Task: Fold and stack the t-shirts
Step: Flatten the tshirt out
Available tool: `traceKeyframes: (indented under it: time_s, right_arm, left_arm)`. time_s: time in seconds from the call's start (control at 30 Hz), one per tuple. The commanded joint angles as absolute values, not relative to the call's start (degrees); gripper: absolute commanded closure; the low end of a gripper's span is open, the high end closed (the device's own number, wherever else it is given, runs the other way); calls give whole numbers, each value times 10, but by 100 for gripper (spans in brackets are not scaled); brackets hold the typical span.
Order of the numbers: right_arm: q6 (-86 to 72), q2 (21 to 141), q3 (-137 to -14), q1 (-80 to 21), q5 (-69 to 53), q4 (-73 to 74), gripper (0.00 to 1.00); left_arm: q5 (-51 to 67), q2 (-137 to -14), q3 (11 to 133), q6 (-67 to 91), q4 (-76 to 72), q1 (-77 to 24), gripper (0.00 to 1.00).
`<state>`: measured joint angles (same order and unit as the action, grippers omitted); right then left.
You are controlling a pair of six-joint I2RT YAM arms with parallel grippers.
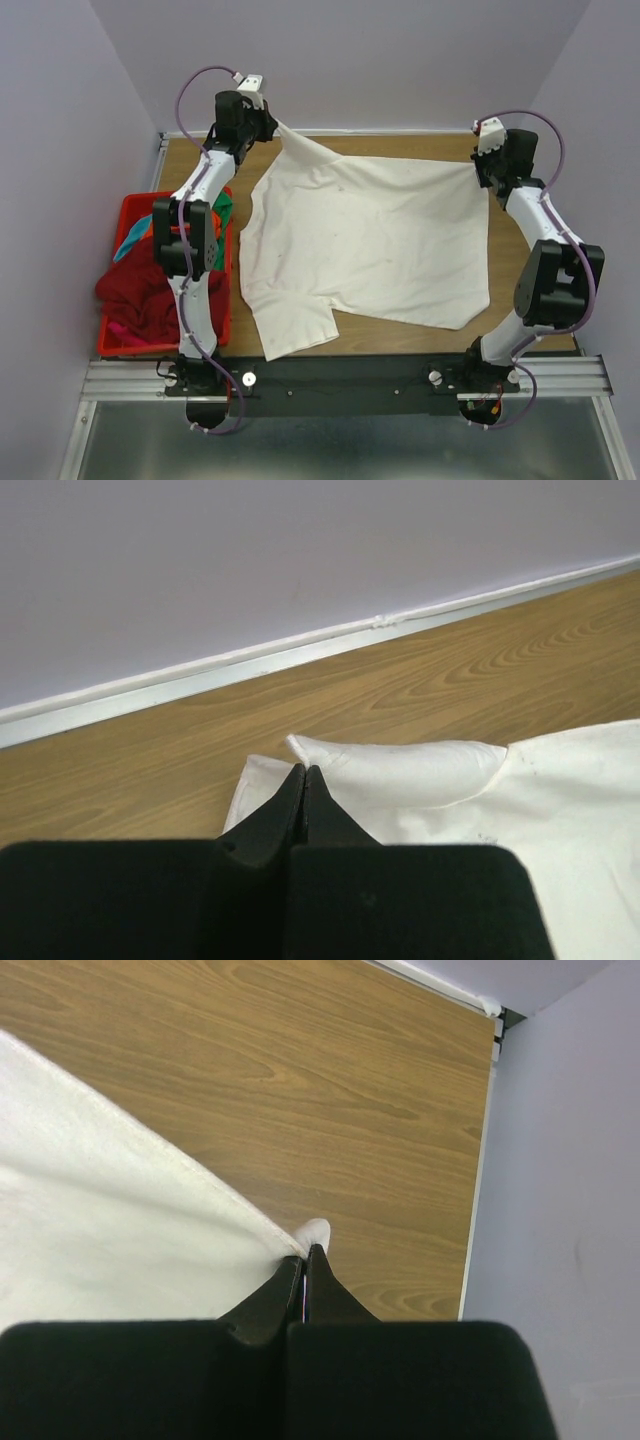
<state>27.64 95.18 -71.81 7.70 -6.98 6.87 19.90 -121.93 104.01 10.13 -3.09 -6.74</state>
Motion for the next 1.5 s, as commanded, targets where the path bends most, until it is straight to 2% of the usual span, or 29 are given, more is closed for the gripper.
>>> traceKeyframes:
  time_s: [0.0, 0.2, 0.37, 0.47, 0.63, 0.73, 0.93, 1.17, 1.3, 1.47]
  right_arm:
    - [272, 908, -703, 78, -69, 49, 99]
    - [305, 728, -661, 78, -80, 74, 100]
    - [332, 606, -719, 78, -57, 156, 100]
    - [337, 544, -836, 78, -47, 201, 100]
    - [344, 526, -1022, 78, -20, 288, 99]
    - [353, 520, -1117, 77, -4, 305, 99]
    - [393, 522, -1226, 53, 92, 312, 99]
    - [414, 526, -1193, 37, 124, 310, 99]
    - [405, 527, -1097, 35, 105, 304, 99]
    - [379, 524, -894, 35, 52, 261, 99]
  left_arm:
    - [187, -1137, 1008, 87, -76, -63, 100]
    - [187, -982, 897, 89, -125, -67, 100]
    - [182, -807, 835, 83, -136, -85, 100]
    - [167, -702, 820, 77, -138, -109, 100]
    - [137, -559, 862, 99, -142, -134, 100]
    - [134, -519, 910, 128, -151, -135, 100]
    - [160, -505, 1004, 163, -155, -135, 100]
    - [170, -501, 970, 172, -170, -135, 100]
    - [152, -502, 902, 149, -183, -135, 100]
    - [124, -535, 768, 144, -230, -134, 100]
